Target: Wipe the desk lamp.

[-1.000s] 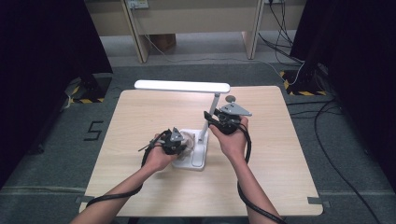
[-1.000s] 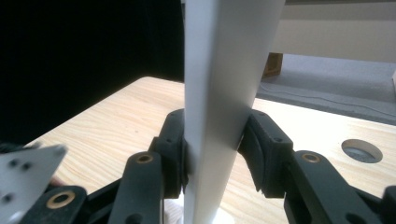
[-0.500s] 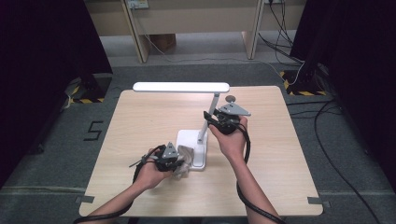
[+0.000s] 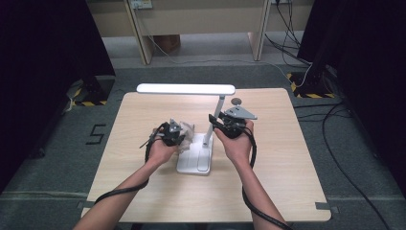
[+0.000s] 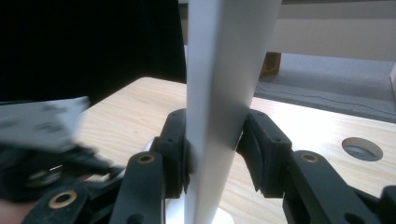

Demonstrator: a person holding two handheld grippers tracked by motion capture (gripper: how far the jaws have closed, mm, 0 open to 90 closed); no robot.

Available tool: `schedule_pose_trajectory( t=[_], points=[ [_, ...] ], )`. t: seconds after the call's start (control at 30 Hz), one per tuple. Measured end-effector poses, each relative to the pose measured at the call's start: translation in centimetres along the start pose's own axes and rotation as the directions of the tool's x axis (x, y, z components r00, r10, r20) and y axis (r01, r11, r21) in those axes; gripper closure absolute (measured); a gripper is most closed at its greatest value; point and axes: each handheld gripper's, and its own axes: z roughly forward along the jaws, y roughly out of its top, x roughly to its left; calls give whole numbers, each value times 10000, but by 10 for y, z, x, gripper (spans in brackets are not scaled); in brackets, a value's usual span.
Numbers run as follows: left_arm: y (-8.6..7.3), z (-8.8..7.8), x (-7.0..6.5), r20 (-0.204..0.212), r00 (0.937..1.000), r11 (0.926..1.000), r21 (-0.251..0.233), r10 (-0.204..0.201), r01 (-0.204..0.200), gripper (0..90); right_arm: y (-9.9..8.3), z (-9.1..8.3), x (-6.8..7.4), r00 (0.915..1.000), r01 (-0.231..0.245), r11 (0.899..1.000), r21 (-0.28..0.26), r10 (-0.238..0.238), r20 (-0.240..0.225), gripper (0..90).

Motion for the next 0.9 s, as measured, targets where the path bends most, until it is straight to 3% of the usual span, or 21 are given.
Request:
schedule_pose_trajectory(
  t=[0.13, 0.33, 0.63, 0.9],
  points=[
    [-1, 9, 2, 103, 9999, 9999, 116, -103, 102, 836, 0, -1, -1, 10000, 39, 10000, 19, -39, -40, 618],
    [-8, 0, -7, 253, 9993, 9995, 102, 291, -294, 835, 0, -1, 0, 10000, 28, 10000, 9, -28, -13, 617],
    [-33, -29, -24, 802, 9941, 9973, 35, 724, -729, 831, -1, -1, 1, 10000, 43, 10000, -9, -43, 73, 618],
    [-62, -65, -46, 1538, 9806, 9926, -80, 1213, -1215, 831, -2, -3, 1, 9999, 63, 10000, 39, -63, 102, 617]
  ],
)
